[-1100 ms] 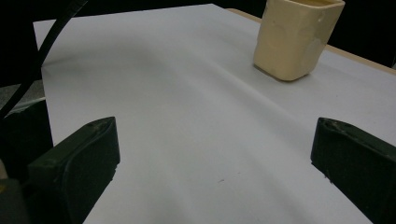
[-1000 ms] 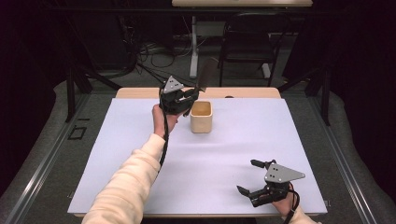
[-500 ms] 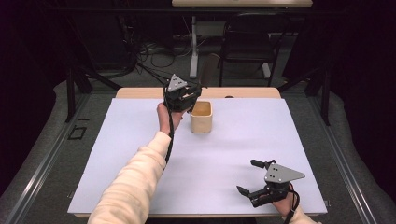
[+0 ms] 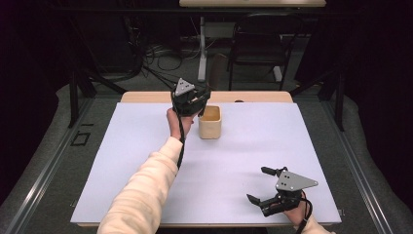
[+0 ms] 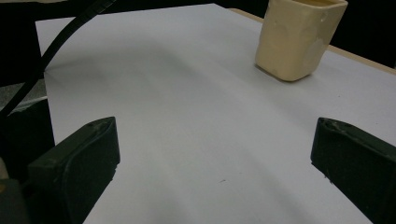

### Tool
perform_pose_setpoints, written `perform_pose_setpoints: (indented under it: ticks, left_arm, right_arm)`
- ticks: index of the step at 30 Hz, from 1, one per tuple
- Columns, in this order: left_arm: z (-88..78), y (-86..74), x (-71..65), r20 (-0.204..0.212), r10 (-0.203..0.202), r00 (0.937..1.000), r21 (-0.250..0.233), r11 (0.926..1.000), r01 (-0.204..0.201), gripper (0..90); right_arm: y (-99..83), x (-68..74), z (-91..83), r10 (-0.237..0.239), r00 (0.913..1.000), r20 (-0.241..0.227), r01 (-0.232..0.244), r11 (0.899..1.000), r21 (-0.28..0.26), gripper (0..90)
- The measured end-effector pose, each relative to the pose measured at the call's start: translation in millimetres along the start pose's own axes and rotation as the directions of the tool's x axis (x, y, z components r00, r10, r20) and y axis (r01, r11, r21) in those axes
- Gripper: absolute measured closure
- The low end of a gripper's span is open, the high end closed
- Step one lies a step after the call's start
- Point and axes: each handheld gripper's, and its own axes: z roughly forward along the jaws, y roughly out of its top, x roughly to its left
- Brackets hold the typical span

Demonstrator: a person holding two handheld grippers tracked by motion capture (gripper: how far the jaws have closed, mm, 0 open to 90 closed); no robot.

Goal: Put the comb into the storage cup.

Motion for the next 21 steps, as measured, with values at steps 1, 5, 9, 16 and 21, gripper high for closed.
perform_pose_setpoints:
  ticks: [1,5,9,16,21]
  left_arm:
    - [0.6,-0.5,0.1,0.001,0.000,1.0000,-0.004,1.0000,0.000,72.0]
    - [4.0,-4.0,0.7,0.008,-0.015,0.9999,-0.013,0.9998,0.015,72.0]
    - [7.5,-7.5,1.1,0.008,-0.015,0.9999,-0.009,0.9999,0.015,72.0]
    - [10.7,-11.9,1.8,0.009,-0.023,0.9997,-0.007,0.9997,0.023,72.0]
    - [13.6,-16.2,1.8,0.011,-0.021,0.9997,-0.004,0.9998,0.021,72.0]
  right_arm:
    - [0.2,-0.5,0.0,-0.007,1.0000,0.001,0.007,1.000,-0.002,1.0]
    - [0.1,0.1,0.1,0.000,1.0000,-0.001,0.000,1.000,0.001,0.9]
    - [0.2,-0.7,0.1,-0.010,1.0000,-0.001,0.010,1.000,-0.003,0.9]
    - [0.2,0.3,0.5,-0.003,1.0000,-0.005,0.003,1.000,-0.003,1.0]
    - [0.3,0.3,0.6,-0.005,1.0000,-0.006,0.005,1.000,-0.002,1.0]
